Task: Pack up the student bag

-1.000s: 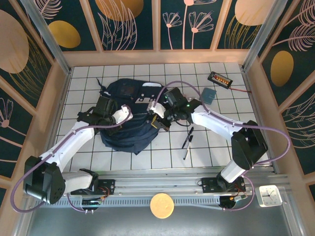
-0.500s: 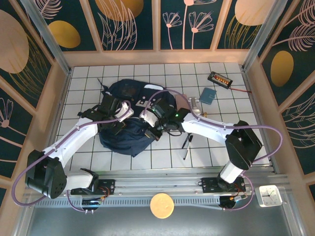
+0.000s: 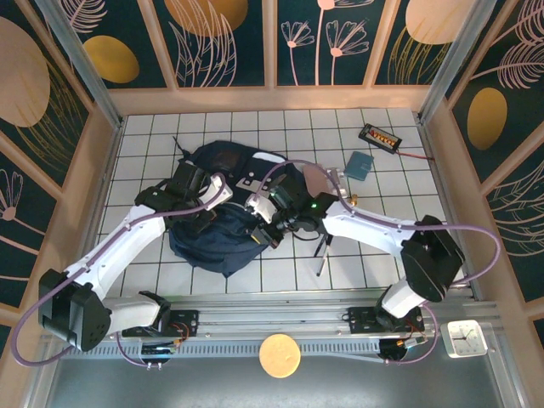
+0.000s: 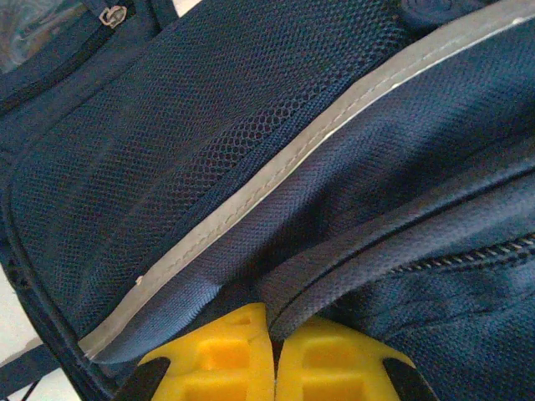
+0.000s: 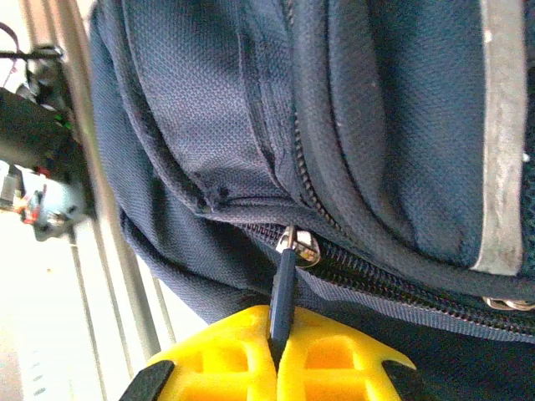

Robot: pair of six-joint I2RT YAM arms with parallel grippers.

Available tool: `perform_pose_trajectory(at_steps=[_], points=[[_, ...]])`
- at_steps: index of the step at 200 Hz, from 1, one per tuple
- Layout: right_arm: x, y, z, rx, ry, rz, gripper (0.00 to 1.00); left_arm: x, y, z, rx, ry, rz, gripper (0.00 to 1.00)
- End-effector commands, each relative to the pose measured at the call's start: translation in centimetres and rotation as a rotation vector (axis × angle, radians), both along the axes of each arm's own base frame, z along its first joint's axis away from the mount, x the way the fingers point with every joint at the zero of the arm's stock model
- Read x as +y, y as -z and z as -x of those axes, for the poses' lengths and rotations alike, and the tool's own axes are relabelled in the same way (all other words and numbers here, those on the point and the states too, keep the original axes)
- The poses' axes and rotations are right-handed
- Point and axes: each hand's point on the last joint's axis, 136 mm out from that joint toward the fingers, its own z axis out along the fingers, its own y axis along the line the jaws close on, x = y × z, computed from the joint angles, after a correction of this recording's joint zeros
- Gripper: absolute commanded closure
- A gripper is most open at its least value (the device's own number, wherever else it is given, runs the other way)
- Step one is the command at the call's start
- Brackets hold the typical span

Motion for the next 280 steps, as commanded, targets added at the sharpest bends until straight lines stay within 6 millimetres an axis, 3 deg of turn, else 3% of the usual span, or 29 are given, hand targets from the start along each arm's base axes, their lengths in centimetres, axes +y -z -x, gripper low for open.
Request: perform_pose_trajectory(at_steps=[1,55,86,107,128,133,139,143,165,202,245,280], points=[[2.9,-9.0,1.4,-0.062,-0.126,-0.345,1.00,-4.8,-2.4,0.3,-0.072,0.168,0.158,1.00],[2.5,-10.4,1.1,-0.042,-0.099,-0.390,1.00,-5.0,-0.4,1.5,-0.003,0.223,0.082,1.00],[3.0,-10.3,1.5,-0.038,-0.094,-0.393,1.00,-6.5,-1.5,1.1,-0.019,0.221,0.151,1.00],[3.7,-10.2,2.4,-0.029,-0.116,-0.402,1.00,-7.1,-1.0,1.3,-0.008,0.230,0.139,1.00],[2.8,-9.3,2.1,-0.047,-0.091,-0.378,1.00,-7.1,-2.0,1.1,-0.044,0.214,0.158,1.00],[2.3,-9.0,1.9,-0.049,-0.082,-0.371,1.00,-7.0,-2.6,1.1,-0.064,0.213,0.168,0.86],[1.8,-8.7,1.7,-0.052,-0.074,-0.361,1.00,-7.0,-3.4,1.1,-0.092,0.214,0.184,0.60],[1.5,-8.5,1.6,-0.053,-0.070,-0.352,1.00,-7.0,-3.9,1.2,-0.109,0.217,0.194,0.47],[0.2,-7.8,1.4,-0.071,-0.063,-0.320,1.00,-7.2,-6.1,2.1,-0.159,0.278,0.232,0.35],[-0.6,-7.5,1.1,-0.086,-0.068,-0.315,1.00,-8.3,-5.4,3.6,-0.046,0.391,0.229,0.34],[-1.0,-7.3,1.5,-0.088,-0.078,-0.314,1.00,-9.1,-5.2,1.2,-0.084,0.362,0.216,0.36],[-1.5,-7.2,1.4,-0.090,-0.077,-0.311,1.00,-9.5,-3.5,-0.1,-0.040,0.355,0.163,0.43]])
